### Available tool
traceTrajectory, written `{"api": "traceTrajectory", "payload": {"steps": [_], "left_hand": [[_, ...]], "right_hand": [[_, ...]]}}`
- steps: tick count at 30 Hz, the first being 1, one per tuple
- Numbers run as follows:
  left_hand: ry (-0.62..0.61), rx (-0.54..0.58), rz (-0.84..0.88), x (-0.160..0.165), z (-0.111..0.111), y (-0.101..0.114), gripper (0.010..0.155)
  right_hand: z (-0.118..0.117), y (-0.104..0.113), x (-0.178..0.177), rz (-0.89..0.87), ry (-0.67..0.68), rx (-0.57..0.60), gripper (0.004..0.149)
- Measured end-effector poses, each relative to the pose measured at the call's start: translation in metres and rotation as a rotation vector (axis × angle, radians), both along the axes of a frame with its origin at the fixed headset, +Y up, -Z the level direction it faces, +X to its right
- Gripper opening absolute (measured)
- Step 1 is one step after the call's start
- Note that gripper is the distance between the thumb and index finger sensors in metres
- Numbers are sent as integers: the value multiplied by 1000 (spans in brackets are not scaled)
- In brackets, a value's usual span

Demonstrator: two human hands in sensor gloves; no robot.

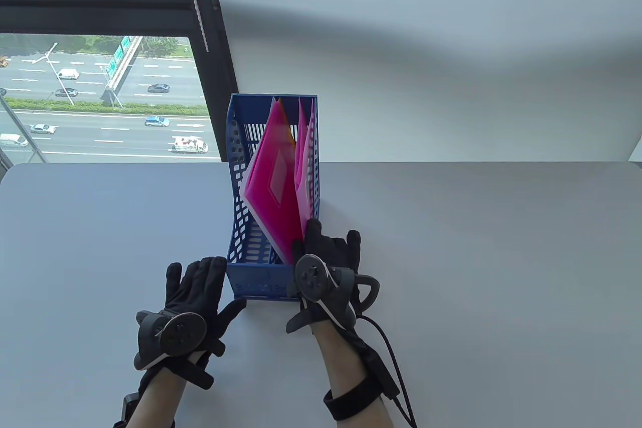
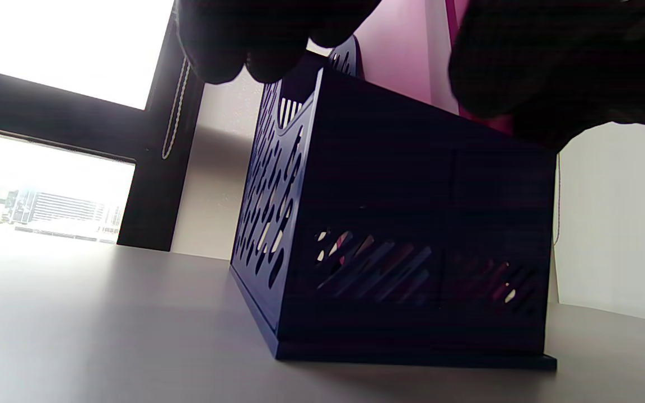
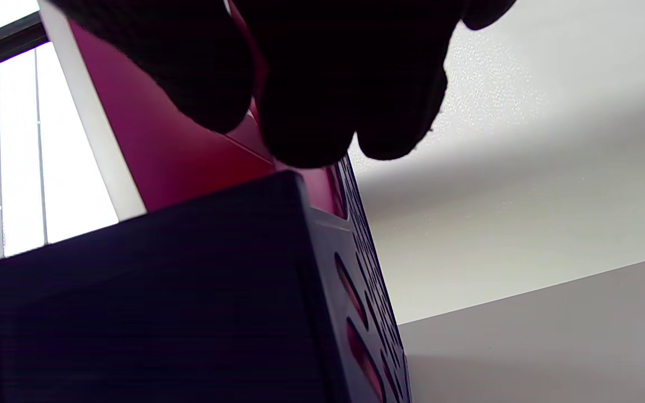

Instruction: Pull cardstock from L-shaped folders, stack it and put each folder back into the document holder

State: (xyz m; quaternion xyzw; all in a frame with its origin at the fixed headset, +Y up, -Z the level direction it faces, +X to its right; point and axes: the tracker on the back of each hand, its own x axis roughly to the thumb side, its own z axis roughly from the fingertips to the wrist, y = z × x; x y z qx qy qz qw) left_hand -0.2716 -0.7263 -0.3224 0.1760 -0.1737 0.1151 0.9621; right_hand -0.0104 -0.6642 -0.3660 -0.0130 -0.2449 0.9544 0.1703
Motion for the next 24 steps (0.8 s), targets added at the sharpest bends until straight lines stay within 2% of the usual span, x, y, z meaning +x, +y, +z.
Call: {"api": "traceTrajectory", "payload": {"steps": [4, 9, 16, 24], "left_hand": [[2, -4, 2, 0, 0, 0, 84], [1, -3, 5, 0, 0, 0, 84], [-1, -3, 3, 0, 0, 0, 84], [-6, 18, 2, 1, 1, 1, 84]], "right_hand": [[2, -2, 4, -13, -24, 78, 47], [6, 1, 9, -57, -23, 140, 44], [16, 16, 13, -85, -18, 233, 43], [38, 44, 20, -119, -11, 377, 43]]}}
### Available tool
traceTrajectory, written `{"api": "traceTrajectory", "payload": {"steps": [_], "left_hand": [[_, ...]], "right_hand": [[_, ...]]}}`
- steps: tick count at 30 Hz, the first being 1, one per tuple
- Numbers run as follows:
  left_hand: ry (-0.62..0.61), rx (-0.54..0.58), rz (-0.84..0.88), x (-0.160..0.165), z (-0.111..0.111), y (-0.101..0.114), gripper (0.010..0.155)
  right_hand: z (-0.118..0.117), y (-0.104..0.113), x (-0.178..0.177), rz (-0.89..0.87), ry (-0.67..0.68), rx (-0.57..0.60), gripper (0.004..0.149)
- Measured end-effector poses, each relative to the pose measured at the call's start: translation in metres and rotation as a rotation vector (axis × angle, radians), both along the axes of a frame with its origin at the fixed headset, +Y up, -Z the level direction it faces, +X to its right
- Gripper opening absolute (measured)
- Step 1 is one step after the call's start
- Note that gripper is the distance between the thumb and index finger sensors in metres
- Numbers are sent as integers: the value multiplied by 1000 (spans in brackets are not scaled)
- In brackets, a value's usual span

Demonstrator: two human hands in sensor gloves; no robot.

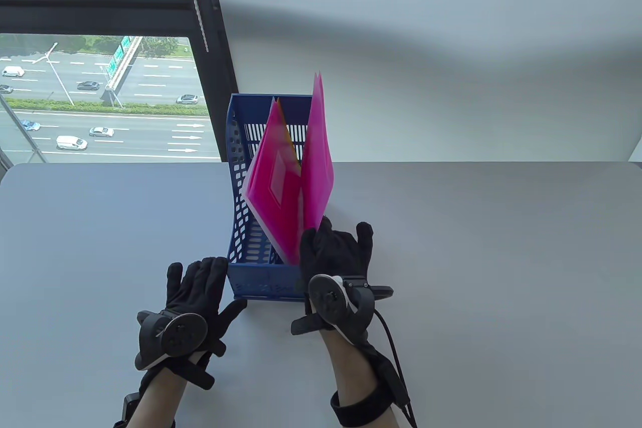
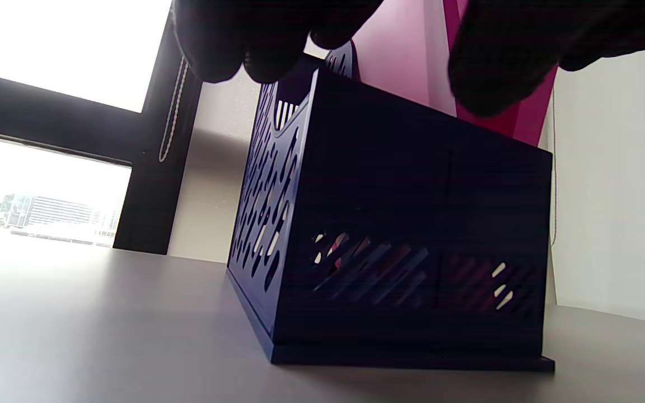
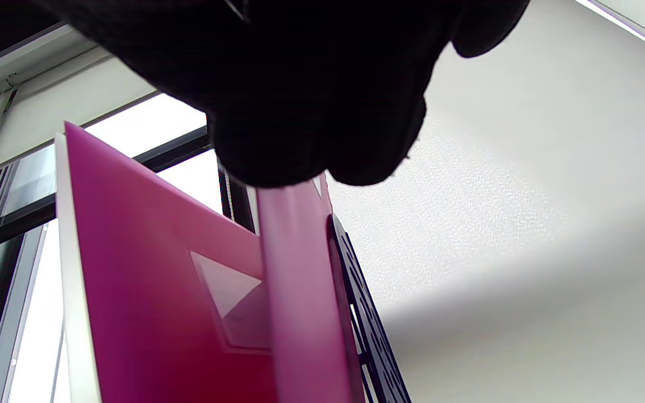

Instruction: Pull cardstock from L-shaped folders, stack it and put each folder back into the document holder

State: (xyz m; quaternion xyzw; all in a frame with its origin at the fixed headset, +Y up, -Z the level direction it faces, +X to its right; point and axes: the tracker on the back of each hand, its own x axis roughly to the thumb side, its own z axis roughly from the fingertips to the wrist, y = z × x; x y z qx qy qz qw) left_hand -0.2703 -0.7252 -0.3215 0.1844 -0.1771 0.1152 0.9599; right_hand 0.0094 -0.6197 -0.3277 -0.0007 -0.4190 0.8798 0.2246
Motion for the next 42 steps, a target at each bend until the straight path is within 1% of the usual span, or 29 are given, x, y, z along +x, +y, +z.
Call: {"api": "traceTrajectory", "payload": {"steps": [4, 7, 11, 14, 16, 19, 24, 26, 28, 31, 33, 38, 40, 41, 42], "left_hand": [[-5, 26, 4, 1, 2, 1, 84], [-15, 73, 21, 2, 4, 5, 82], [-39, 167, 70, 7, 16, 23, 80], [-86, 227, 124, 22, 27, 42, 78], [-129, 235, 141, 36, 31, 52, 78], [-148, 245, 152, 58, 32, 65, 79], [-133, 215, 115, 85, 23, 71, 81], [-109, 219, 146, 90, 20, 73, 71], [-112, 225, 221, 92, 22, 74, 64], [-99, 294, 264, 90, 27, 72, 57], [-85, 341, 292, 85, 30, 72, 54], [-80, 365, 370, 71, 36, 73, 52], [-90, 360, 421, 63, 37, 73, 51], [-94, 339, 464, 58, 38, 72, 50], [-100, 333, 487, 54, 39, 72, 50]], "right_hand": [[11, 14, 5, -29, 8, 62, 43], [20, 23, 9, -53, 15, 102, 43], [29, 33, 11, -72, 30, 134, 43], [36, 40, 9, -79, 49, 147, 43], [42, 44, 7, -81, 66, 158, 43], [51, 50, 0, -71, 91, 171, 44], [65, 57, -16, -57, 150, 175, 45], [68, 58, -21, -59, 173, 174, 45], [72, 59, -27, -51, 192, 174, 46], [76, 60, -34, -45, 232, 157, 46], [78, 60, -36, -29, 238, 162, 47], [83, 63, -39, -20, 285, 135, 53], [85, 67, -38, -10, 317, 103, 53], [86, 71, -34, -5, 353, 40, 50], [87, 72, -30, -19, 359, -6, 49]]}}
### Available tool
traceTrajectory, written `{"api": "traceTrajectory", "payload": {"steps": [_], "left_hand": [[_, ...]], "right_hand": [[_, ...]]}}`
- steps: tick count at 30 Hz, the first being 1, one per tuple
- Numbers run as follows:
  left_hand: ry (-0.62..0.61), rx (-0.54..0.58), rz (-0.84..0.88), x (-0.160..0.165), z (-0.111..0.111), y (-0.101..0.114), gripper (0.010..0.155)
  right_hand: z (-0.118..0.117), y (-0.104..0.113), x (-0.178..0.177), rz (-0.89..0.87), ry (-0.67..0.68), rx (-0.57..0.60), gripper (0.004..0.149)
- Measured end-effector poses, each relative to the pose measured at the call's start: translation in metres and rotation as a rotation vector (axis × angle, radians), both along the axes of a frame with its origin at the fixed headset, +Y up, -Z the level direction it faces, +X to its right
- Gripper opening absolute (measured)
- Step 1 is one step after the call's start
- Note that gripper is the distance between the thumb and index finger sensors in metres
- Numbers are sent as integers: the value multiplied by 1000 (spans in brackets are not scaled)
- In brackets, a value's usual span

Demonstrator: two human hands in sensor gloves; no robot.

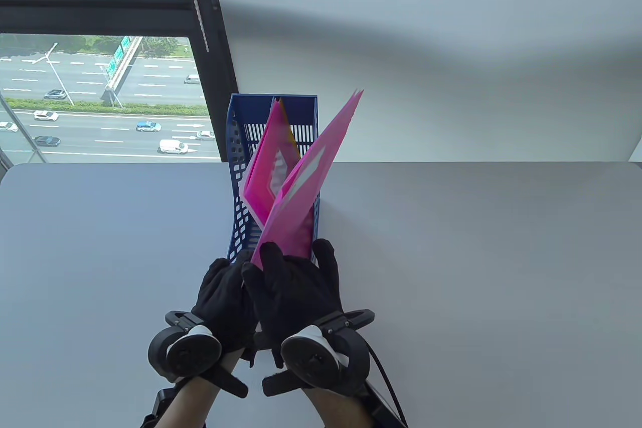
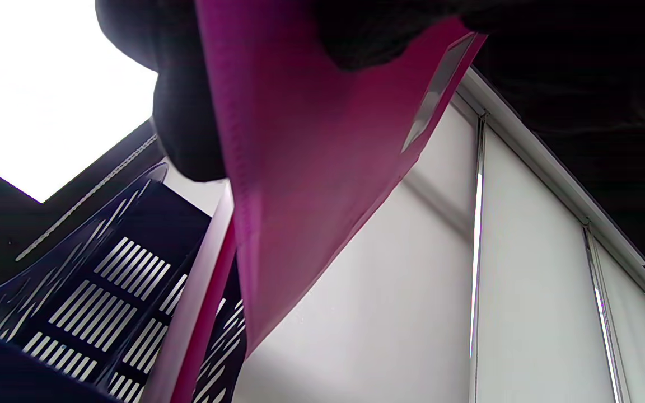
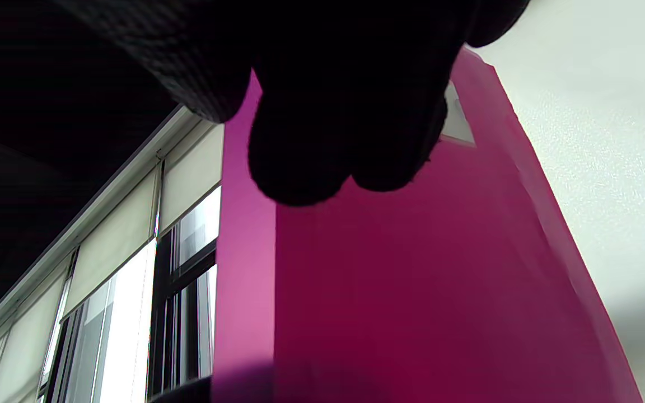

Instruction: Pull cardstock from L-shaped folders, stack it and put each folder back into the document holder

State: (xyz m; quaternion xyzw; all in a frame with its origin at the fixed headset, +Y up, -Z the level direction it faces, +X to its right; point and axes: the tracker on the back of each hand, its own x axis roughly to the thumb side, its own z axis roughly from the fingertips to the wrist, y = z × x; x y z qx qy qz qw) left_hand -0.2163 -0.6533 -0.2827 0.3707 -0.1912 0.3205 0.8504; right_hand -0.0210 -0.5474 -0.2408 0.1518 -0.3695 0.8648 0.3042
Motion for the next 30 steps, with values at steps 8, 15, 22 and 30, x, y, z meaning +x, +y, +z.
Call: {"api": "traceTrajectory", "payload": {"steps": [8, 15, 22, 30], "left_hand": [[-139, -64, 187, -38, 2, -3, 49], [-390, -254, 368, -50, -16, -24, 47], [-665, -447, 442, -46, -36, -47, 45], [-770, -549, 495, -38, -45, -72, 45]], "right_hand": [[-12, 3, 80, -150, -128, -60, 44], [-50, -29, 146, -299, -129, -231, 46], [-70, -52, 168, -544, 175, -351, 50], [-84, -63, 149, -643, 398, -469, 58]]}}
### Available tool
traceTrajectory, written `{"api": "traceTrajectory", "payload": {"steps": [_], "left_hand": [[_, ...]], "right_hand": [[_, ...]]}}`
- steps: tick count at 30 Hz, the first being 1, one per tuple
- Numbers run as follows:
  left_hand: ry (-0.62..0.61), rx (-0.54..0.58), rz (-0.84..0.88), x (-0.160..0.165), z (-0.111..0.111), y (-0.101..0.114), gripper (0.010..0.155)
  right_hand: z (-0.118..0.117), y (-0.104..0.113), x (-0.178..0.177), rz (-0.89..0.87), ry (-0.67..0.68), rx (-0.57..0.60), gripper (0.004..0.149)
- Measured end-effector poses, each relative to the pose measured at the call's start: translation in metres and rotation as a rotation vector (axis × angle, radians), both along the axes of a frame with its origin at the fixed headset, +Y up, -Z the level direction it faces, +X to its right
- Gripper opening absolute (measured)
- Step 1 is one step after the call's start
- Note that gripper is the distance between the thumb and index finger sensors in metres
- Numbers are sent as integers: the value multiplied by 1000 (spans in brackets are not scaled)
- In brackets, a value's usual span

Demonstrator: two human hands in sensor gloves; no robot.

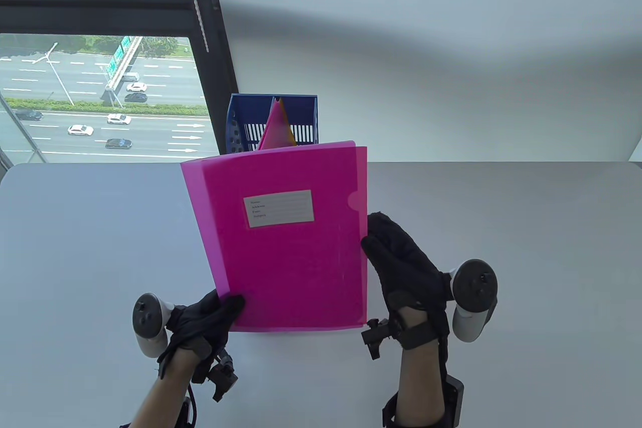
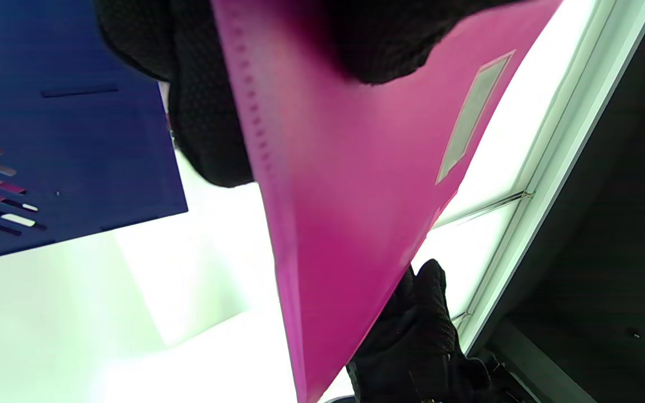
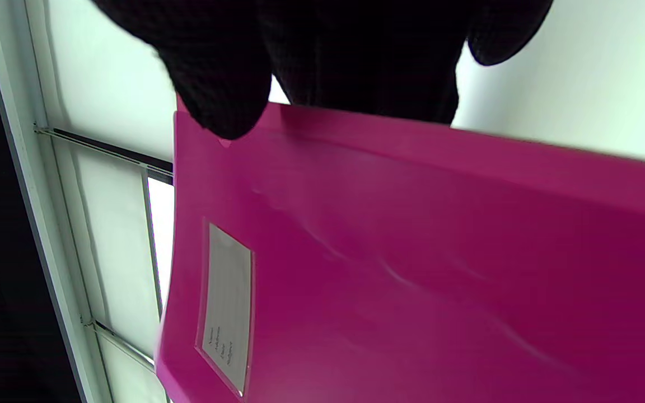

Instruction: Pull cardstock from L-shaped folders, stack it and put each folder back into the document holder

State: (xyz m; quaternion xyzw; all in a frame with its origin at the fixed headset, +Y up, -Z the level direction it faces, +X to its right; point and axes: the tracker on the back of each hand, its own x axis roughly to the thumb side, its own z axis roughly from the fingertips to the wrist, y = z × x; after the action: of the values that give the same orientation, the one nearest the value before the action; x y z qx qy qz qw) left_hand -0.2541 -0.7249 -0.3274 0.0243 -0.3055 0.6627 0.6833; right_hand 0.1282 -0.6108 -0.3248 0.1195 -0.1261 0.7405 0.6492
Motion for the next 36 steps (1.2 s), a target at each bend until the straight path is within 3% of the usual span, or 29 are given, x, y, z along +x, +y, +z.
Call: {"api": "traceTrajectory", "payload": {"steps": [9, 11, 19, 24, 29, 36], "left_hand": [[-73, -42, 6, 4, -3, -10, 44], [-71, -44, 24, 1, -2, -9, 51], [-80, -103, 248, -22, -9, -16, 61], [-59, -141, 311, -29, -12, -22, 55], [28, -147, 305, -39, -12, -24, 46], [43, -170, 338, -36, -12, -30, 46]], "right_hand": [[-2, 2, -9, 82, -61, 51, 49], [-3, 0, -8, 76, -66, 53, 49], [-11, -5, -23, 173, 11, 41, 49], [-17, -12, -46, 247, 76, 46, 49], [-15, -16, -64, 393, -58, 84, 51], [-5, -15, -83, 568, -286, 259, 59]]}}
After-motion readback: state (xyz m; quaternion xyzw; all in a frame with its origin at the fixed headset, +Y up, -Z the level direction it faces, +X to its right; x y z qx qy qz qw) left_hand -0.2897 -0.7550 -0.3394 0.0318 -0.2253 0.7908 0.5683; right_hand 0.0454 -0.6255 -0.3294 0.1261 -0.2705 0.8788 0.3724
